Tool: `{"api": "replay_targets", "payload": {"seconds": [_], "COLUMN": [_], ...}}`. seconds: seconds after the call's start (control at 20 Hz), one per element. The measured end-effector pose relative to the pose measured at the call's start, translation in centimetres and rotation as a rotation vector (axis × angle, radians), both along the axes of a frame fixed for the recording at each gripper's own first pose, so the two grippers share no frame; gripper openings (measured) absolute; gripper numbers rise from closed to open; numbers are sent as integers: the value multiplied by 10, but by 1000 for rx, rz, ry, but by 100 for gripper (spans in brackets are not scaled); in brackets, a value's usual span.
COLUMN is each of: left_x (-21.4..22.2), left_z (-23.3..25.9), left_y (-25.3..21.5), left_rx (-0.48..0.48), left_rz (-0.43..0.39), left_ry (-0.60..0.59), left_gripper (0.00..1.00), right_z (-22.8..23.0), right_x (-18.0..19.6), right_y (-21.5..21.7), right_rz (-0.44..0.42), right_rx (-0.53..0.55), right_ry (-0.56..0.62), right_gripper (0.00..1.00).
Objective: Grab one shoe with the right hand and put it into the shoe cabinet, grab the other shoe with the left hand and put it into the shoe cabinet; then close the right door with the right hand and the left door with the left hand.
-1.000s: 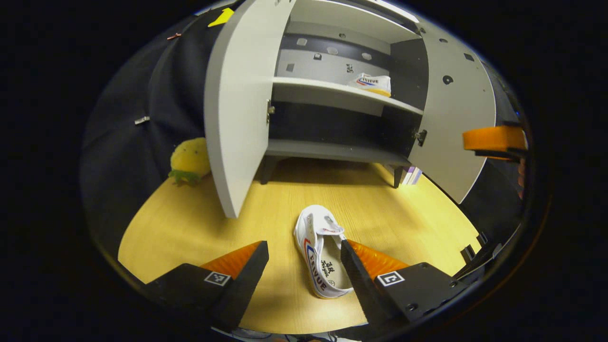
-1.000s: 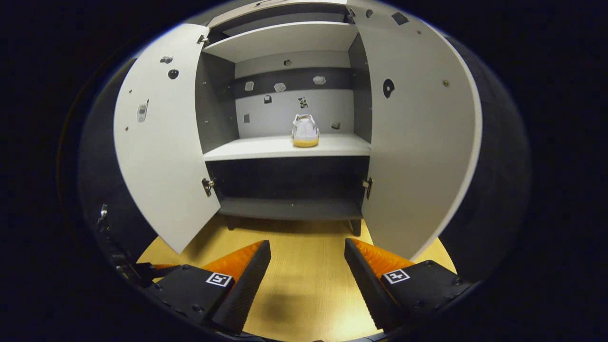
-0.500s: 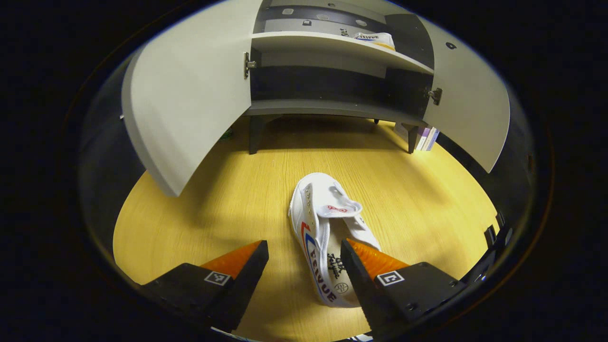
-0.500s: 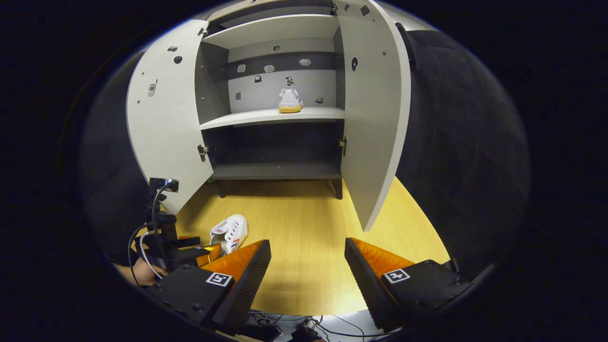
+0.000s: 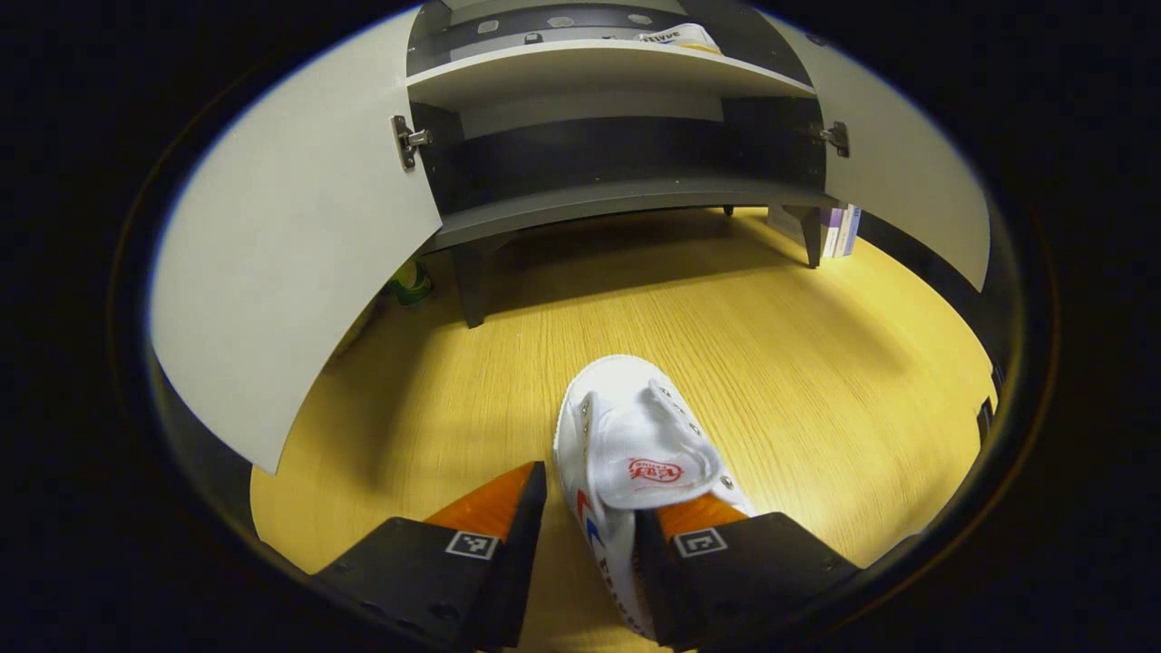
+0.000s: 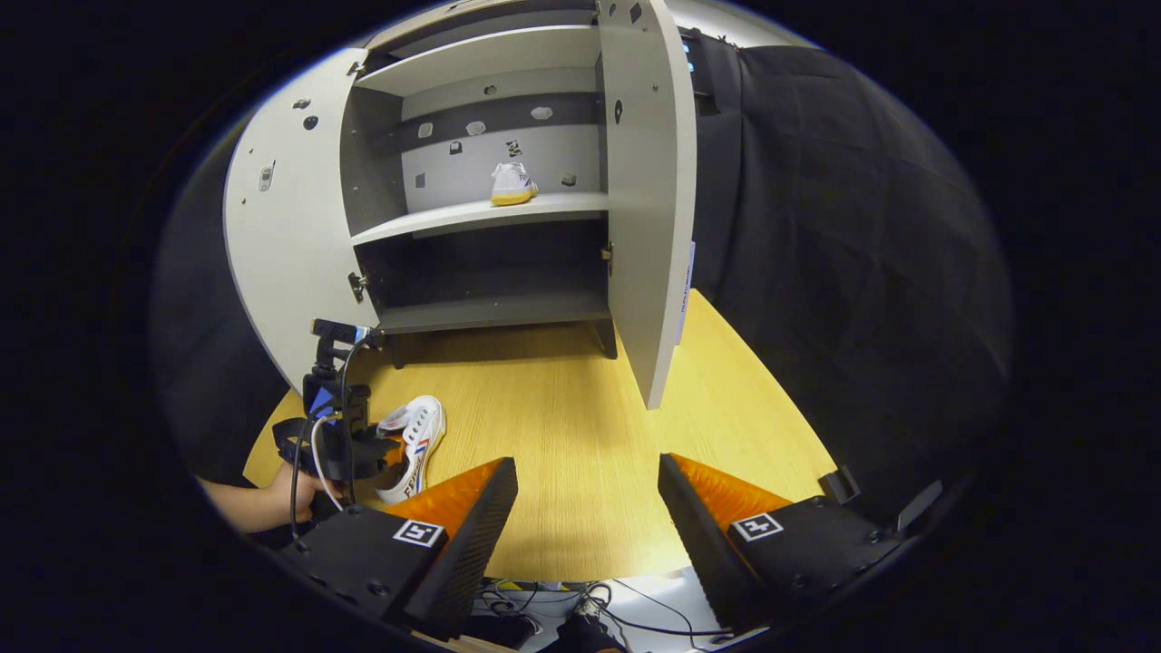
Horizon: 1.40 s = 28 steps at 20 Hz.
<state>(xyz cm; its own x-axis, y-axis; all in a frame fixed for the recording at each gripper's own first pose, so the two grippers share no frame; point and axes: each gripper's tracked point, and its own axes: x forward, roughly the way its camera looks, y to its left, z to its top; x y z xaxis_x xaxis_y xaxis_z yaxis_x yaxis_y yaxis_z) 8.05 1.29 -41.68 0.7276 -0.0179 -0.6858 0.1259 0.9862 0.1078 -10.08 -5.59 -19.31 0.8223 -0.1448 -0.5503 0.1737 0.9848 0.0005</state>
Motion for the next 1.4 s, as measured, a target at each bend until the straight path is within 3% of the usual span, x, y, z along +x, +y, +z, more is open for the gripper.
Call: {"api": "replay_targets", "payload": {"seconds": [0.05,0.15,0.35,0.4,0.5,0.8,1.4], "left_x": [2,4,4,4,0,-20,10], "left_z": [-4,-7,-10,-10,-9,36,229], "left_y": [0,-2,6,11,11,5,-12], "left_rx": [-8,-35,-9,-8,-25,-75,-144], "left_rz": [14,37,65,76,78,90,77], "left_ry": [15,32,52,56,57,1,-147], "left_gripper": [50,41,28,17,7,5,5], "right_z": [0,0,4,3,3,11,49], "right_x": [-1,-2,-2,-2,1,14,30], "right_y": [-1,-2,2,2,5,14,19], "right_rz": [-4,-6,12,17,32,82,213], "right_rx": [5,6,24,20,15,12,-34], "right_ry": [-2,-4,-17,-17,-18,-50,-187], "right_gripper": [99,99,99,99,99,99,99]}}
